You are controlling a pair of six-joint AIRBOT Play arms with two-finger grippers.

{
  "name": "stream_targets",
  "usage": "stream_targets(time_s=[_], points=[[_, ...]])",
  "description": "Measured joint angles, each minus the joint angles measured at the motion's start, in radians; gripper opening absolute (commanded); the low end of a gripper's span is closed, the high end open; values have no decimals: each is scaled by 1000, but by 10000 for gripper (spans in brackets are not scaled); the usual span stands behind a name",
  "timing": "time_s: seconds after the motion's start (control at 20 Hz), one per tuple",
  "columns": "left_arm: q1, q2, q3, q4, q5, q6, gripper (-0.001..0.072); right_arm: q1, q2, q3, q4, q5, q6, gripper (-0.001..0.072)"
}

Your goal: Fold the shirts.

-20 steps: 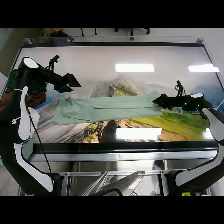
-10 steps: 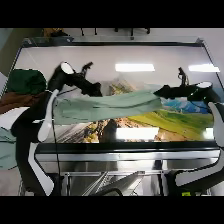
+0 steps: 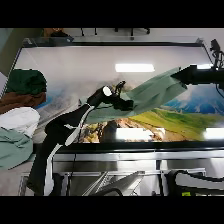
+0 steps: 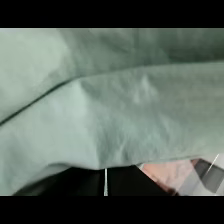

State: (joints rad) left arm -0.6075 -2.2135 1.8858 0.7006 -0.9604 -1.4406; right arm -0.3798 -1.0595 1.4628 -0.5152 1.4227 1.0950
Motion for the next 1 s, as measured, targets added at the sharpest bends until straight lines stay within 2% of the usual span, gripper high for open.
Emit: stream_targets(time_s=[0.1, 0.3, 0.55, 0.8, 1.0], points=[[-8, -13, 28, -30, 7, -3, 12, -5, 18, 4, 0, 18, 13, 21], [29, 16, 154, -78, -124, -7, 12, 3, 27, 6, 1, 30, 32, 21], [216, 267, 133, -94, -280, 21, 12, 116, 27, 6, 3, -16, 65, 22], [470, 505, 97, -97, -430, 35, 12, 443, -50, 0, 5, -246, 92, 23], [613, 621, 90, -96, -517, 40, 11, 784, -225, -1, 18, -523, 87, 34]])
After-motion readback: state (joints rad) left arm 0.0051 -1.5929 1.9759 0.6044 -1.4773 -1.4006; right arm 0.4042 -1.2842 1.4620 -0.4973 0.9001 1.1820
